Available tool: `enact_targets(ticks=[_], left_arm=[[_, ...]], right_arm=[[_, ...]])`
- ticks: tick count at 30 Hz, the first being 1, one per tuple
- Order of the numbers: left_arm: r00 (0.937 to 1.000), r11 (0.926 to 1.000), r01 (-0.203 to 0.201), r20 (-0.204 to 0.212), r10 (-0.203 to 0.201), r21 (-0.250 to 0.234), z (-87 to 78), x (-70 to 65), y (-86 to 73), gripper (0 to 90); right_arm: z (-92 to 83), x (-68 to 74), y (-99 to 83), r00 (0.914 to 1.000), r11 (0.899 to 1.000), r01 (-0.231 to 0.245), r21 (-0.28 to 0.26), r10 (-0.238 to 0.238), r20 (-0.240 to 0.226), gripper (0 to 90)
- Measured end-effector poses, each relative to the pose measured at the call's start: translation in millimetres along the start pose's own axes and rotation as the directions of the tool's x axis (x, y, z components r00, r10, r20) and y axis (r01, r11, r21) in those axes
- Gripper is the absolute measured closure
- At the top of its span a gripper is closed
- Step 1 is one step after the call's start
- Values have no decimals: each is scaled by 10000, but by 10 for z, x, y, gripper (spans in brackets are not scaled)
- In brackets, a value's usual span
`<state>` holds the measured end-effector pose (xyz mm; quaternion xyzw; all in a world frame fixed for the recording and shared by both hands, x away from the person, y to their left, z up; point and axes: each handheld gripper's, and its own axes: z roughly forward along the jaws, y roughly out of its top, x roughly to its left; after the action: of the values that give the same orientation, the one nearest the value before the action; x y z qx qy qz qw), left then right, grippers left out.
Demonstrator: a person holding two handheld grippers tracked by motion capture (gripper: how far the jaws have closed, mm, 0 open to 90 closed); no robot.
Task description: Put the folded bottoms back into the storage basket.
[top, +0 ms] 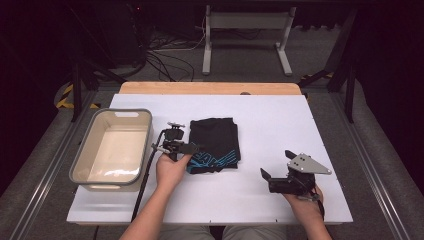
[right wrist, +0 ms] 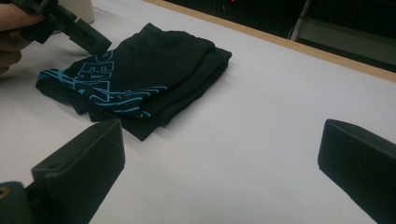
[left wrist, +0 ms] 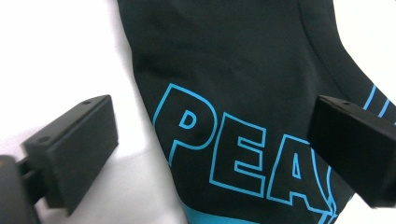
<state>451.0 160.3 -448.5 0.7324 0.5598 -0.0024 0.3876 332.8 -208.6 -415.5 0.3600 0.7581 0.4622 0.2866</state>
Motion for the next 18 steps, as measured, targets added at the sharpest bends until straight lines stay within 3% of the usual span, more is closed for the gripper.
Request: enact_targets(ticks=[3, 7, 13, 18], left_arm=[[10000, 10000, -18, 44, 18, -21, -5, 12, 7, 111], [9993, 9997, 224, 299, -222, -43, 0, 20, 14, 130], [9987, 9997, 234, 446, -232, -51, 30, 1, 23, 141], [9980, 9995, 219, 594, -232, 217, 68, -51, 57, 139]], right_arm=[[5, 5, 1, 10000, 10000, 21, 15, -21, -18, 15], [9, 22, 6, 10000, 10000, 56, -2, -56, -62, 15], [8, 24, 9, 10000, 10000, 66, -6, -66, -63, 15], [-2, 39, 19, 9999, 9999, 165, -23, -165, -28, 15]])
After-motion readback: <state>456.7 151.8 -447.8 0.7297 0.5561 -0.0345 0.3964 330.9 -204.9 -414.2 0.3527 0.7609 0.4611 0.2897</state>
